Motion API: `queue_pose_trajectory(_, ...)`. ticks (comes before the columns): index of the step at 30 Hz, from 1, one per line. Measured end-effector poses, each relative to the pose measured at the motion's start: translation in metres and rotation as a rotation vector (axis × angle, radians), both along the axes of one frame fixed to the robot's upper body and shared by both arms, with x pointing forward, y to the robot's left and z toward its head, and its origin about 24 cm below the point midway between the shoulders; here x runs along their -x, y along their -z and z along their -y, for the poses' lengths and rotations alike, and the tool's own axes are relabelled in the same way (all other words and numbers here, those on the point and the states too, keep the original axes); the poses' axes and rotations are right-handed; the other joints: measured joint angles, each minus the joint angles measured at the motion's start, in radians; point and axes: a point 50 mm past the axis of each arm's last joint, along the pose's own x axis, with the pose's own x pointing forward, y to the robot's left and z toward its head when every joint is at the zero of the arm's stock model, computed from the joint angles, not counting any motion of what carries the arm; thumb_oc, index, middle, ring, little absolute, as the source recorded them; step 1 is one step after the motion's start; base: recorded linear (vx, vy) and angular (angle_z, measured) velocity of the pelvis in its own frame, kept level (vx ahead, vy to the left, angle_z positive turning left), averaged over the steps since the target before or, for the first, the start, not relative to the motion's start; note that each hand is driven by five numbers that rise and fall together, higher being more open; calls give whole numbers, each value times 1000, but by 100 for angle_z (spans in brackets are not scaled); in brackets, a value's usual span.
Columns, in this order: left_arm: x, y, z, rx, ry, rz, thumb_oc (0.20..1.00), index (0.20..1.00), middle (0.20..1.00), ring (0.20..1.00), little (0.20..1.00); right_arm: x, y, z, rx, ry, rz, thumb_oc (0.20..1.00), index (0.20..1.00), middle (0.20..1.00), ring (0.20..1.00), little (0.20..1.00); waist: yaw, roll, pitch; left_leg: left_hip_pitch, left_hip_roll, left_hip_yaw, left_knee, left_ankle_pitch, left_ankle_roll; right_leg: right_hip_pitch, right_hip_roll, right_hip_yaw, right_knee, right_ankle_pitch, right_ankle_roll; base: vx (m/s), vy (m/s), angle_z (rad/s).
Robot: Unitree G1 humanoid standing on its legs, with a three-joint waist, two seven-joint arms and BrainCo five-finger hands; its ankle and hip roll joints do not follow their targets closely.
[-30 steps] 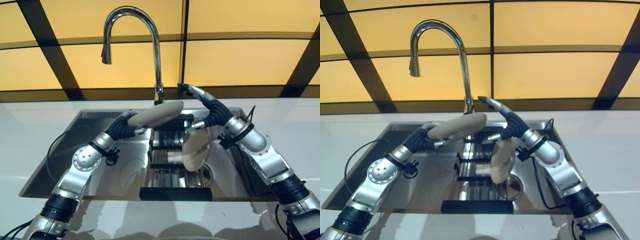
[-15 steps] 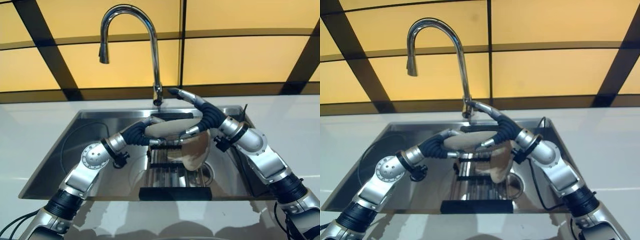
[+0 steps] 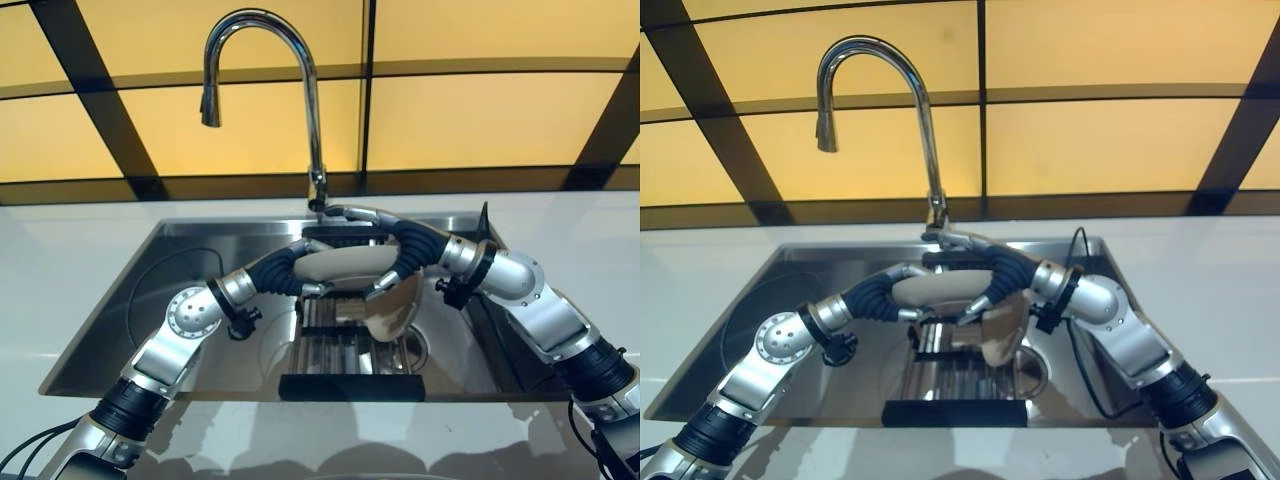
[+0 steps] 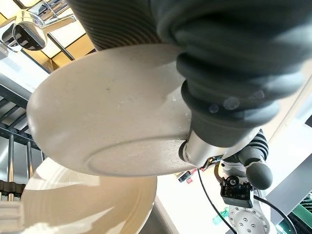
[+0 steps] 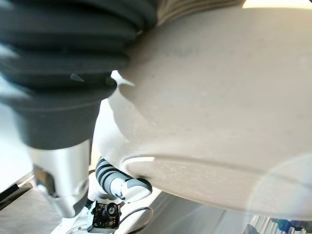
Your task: Pick up plates and place into dishwasher.
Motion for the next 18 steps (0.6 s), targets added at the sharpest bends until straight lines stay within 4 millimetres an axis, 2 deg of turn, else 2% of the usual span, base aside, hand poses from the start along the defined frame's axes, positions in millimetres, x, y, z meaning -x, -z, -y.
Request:
queue_pose_trajectory(8,0,-1,-3,-10,-10,4,200,200,200,200,200,-3,3,9,163,64,53,1000,1000,1000,1000,1000,-2,-8,5,2,0,2,0,0,0,2,0,0,0,0,0,0,0,0)
queue_pose_trajectory(18,0,-2,-3,-7,-12,10,200,200,200,200,200,-10,9,16,274,179,55,1000,1000,1000,1000,1000,-4,-15,10,4,0,3,0,0,0,3,0,2,0,0,0,0,0,0)
